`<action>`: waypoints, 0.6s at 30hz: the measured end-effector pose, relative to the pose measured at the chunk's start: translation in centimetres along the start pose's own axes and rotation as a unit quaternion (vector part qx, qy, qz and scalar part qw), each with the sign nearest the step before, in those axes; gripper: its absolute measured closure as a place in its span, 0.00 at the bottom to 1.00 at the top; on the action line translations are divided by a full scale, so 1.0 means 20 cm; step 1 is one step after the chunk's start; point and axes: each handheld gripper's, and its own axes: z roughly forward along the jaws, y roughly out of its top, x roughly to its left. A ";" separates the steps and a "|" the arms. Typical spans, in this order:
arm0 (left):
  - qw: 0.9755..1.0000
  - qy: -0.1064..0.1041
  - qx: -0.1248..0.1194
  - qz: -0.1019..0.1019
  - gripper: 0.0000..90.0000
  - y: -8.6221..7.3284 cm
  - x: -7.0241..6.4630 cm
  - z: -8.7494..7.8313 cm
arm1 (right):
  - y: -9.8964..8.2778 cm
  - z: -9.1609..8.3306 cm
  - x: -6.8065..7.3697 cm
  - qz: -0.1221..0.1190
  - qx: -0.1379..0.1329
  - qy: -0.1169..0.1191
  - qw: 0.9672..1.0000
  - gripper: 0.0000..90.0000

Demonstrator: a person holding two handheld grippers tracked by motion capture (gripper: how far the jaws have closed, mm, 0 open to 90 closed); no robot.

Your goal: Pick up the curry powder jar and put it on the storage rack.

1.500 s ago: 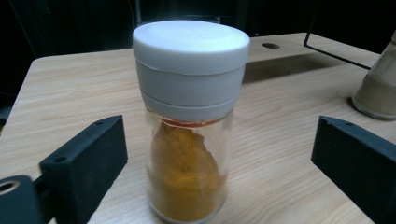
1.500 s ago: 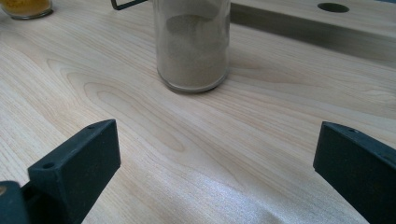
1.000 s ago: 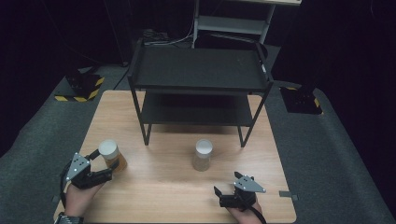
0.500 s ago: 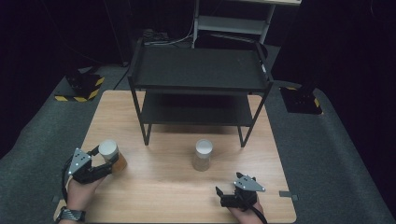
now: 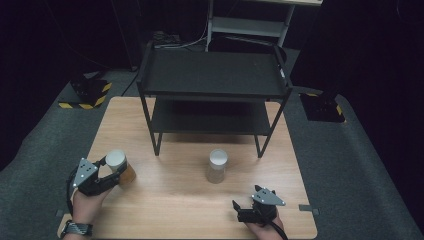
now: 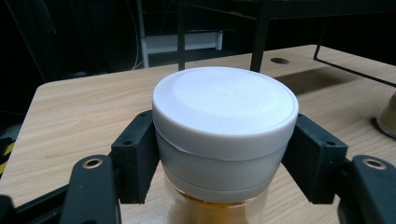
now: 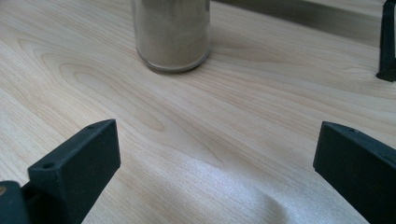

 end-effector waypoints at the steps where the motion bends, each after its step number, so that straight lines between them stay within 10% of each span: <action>1: 1.000 0.000 0.000 -0.001 0.37 0.00 0.00 0.00 | 0.00 0.00 0.00 0.000 0.001 0.000 1.000 0.00; 18: 1.000 -0.011 0.005 -0.008 0.37 0.01 0.00 -0.01 | 0.00 0.00 0.00 -0.001 0.003 0.002 1.000 0.00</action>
